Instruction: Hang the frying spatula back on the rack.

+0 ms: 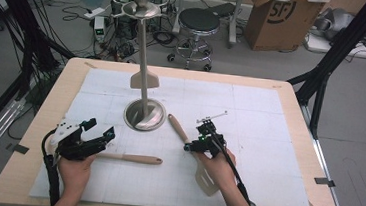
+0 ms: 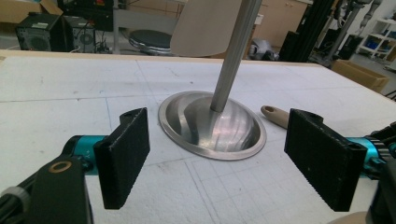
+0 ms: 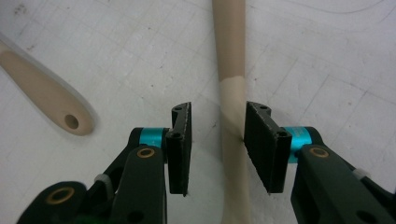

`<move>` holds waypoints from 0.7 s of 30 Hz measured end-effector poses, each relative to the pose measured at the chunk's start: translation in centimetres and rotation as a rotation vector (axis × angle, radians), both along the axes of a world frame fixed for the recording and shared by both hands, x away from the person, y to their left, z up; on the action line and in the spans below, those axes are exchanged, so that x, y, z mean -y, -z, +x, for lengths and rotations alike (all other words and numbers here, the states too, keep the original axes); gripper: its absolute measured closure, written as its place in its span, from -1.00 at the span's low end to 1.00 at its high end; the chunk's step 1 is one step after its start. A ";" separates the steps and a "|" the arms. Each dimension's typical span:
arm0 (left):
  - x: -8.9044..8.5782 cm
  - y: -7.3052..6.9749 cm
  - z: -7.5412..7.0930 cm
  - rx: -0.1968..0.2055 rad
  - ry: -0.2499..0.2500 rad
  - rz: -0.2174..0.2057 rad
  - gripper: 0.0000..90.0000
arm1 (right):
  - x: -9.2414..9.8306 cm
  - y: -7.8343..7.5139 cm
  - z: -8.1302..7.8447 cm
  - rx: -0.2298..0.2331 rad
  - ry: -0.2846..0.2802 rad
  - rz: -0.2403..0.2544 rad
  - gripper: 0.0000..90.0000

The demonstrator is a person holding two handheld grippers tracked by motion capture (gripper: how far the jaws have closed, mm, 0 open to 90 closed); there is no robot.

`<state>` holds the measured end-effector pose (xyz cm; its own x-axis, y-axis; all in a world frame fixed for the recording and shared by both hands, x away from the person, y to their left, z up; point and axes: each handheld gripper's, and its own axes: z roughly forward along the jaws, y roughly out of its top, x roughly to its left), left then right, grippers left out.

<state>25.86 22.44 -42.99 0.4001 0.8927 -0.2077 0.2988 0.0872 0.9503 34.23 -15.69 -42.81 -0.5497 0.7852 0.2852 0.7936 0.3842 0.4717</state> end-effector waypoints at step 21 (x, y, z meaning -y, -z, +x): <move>0.4 0.0 0.1 -0.002 0.009 0.012 -0.49 | 0.1 2.0 -1.2 0.172 0.038 -0.016 0.65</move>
<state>25.93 22.03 -42.99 0.4078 0.8914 -0.1977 0.3010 0.0732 0.9508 33.05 -15.76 -44.80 -0.5588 0.8102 0.1768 0.7159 0.3637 0.5960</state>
